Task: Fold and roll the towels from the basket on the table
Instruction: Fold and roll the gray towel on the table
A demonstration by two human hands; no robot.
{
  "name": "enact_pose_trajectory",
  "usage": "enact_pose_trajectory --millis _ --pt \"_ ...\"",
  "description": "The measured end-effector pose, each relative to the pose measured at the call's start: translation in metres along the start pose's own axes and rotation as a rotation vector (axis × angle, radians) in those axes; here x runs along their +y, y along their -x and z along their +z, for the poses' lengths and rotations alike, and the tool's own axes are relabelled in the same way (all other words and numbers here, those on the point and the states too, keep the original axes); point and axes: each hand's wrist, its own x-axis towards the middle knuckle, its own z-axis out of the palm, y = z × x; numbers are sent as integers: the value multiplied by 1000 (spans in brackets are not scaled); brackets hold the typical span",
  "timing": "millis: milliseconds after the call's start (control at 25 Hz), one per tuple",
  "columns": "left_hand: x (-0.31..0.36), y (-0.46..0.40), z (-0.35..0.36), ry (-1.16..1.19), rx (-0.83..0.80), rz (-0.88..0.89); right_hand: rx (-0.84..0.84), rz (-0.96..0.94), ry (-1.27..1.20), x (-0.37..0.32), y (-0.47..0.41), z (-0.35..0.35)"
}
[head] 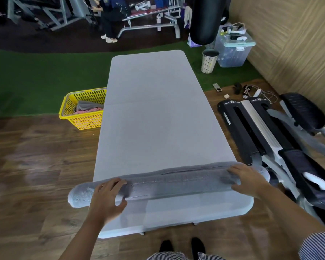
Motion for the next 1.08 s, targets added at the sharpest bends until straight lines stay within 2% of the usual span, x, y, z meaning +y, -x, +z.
enact_pose_trajectory --millis 240,360,440,600,680,840,960,1040,1080 --pt "1 -10 -2 -60 120 -104 271 16 37 -9 -21 -1" --pt "-9 -8 1 -58 96 -72 174 135 -65 -22 -21 -2" --pt "-24 -8 0 -64 36 -58 72 155 1 -26 -22 -1" --pt "-47 -20 -3 -185 -52 -148 -51 141 120 -28 -38 -5" --pt "-53 -33 -2 -194 -45 -89 -77 104 176 -29 -55 -16" --pt "-60 -68 -7 -185 -5 172 47 -40 195 -43 -95 -28" --pt "-31 -102 -10 -142 -51 350 78 -315 162 -72 -127 -36" --pt "-2 -124 -2 -92 -65 456 165 -561 64 -106 -148 -36" --pt "12 -133 3 -58 -64 480 228 -602 -11 -123 -156 -28"
